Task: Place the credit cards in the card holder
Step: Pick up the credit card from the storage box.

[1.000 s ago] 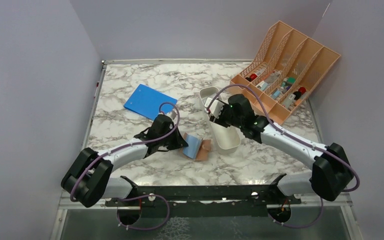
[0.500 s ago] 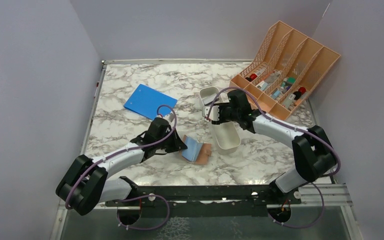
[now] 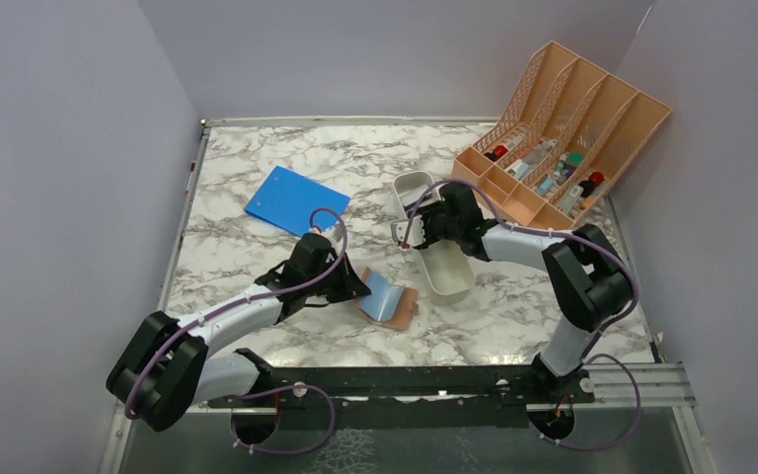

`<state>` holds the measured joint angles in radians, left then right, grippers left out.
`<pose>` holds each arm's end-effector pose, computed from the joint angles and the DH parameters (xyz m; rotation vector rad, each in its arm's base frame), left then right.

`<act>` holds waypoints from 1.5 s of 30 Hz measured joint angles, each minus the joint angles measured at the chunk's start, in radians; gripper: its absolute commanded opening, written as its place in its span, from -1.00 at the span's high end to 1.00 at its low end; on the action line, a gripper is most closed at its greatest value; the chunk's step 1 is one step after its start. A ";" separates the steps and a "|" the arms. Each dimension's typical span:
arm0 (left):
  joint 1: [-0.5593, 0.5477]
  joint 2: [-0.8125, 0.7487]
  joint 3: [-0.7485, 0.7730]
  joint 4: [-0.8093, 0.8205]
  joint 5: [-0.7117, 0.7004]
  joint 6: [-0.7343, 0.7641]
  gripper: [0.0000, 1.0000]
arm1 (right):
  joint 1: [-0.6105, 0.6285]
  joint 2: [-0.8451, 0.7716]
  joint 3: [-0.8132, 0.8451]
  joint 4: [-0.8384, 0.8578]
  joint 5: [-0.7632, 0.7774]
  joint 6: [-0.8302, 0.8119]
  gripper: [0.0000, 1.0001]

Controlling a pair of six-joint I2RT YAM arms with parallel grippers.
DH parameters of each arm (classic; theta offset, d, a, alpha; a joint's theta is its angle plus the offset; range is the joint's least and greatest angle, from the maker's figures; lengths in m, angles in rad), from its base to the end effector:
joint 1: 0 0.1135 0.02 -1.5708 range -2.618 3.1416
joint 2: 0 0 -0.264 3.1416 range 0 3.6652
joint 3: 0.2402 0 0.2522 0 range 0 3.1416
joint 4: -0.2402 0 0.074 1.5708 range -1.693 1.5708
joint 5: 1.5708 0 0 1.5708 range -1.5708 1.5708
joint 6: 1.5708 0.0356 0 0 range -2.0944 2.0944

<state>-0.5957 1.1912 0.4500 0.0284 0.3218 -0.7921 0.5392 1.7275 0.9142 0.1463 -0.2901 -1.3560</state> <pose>0.1799 -0.1355 0.1671 -0.0599 2.4855 -1.0347 0.3020 0.1926 0.1706 -1.8799 1.1588 -0.1293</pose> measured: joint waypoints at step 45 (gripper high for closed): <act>0.000 -0.024 0.001 -0.014 0.000 0.008 0.91 | -0.068 0.161 0.243 -0.070 -0.064 -0.084 0.42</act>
<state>-0.5957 1.1671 0.4511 0.0139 0.3218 -0.7845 0.4709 1.8881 1.1572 0.0761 -0.3538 -1.4403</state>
